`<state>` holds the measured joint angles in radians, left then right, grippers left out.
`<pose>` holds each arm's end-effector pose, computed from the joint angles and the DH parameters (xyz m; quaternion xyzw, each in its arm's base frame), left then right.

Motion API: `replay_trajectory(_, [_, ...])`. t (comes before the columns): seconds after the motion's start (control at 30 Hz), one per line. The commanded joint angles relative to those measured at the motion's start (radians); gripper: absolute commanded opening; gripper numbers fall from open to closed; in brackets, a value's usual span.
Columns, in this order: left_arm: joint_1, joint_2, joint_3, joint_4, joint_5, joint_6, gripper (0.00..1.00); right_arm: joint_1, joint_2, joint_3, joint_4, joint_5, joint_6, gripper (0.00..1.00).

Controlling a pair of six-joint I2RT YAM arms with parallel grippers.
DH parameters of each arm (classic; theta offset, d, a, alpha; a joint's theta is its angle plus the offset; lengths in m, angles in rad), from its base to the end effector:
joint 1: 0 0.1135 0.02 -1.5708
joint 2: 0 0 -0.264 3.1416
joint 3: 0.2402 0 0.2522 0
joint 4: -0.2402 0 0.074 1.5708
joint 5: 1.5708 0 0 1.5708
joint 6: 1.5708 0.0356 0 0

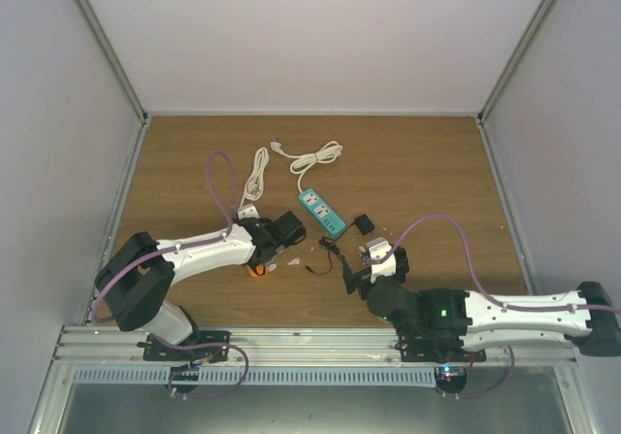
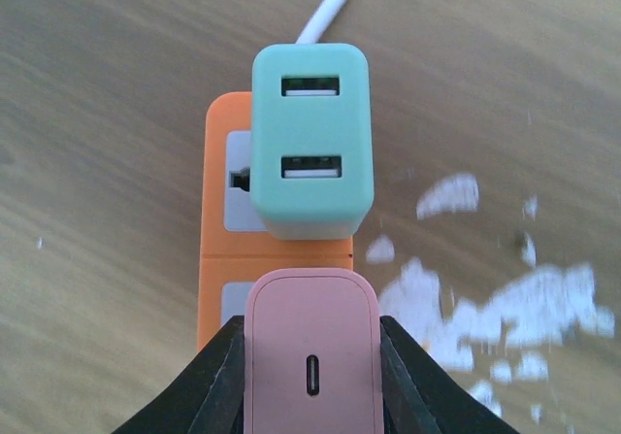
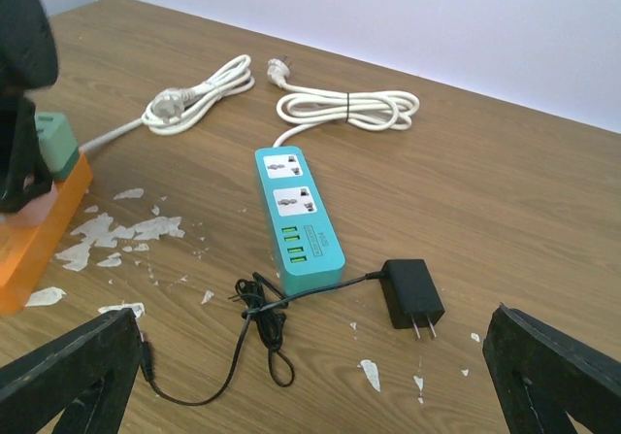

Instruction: Insert the plug

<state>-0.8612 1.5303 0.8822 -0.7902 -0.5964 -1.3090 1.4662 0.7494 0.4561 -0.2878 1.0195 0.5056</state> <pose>0.1810 -0.1800 0.1747 -0.2307 0.9256 0.0809 0.2888 0.0464 0.1520 0.2291 -0.1494 0.7883 0.1085 0.5869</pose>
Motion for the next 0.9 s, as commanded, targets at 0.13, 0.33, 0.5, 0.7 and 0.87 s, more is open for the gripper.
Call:
replay_trajectory(0.13, [0.155, 0.066, -0.025, 0.152, 0.042, 0.138, 0.02, 0.009, 0.053, 0.031, -0.133, 0.103, 0.196, 1.0])
replay_trajectory(0.33, [0.165, 0.044, -0.044, 0.213, 0.058, 0.203, 0.05, 0.008, 0.11, 0.05, -0.275, 0.163, 0.41, 1.0])
replay_trajectory(0.5, [0.165, 0.036, -0.077, 0.286, 0.09, 0.251, 0.24, -0.084, 0.102, 0.056, -0.334, 0.087, 0.467, 1.0])
replay_trajectory(0.7, [0.164, 0.034, -0.07, 0.319, 0.107, 0.301, 0.26, -0.385, 0.054, 0.031, -0.061, -0.351, 0.096, 1.0])
replay_trajectory(0.87, [0.147, -0.054, -0.12, 0.417, 0.129, 0.397, 0.68, -0.487, 0.172, 0.1, -0.054, -0.465, 0.03, 1.0])
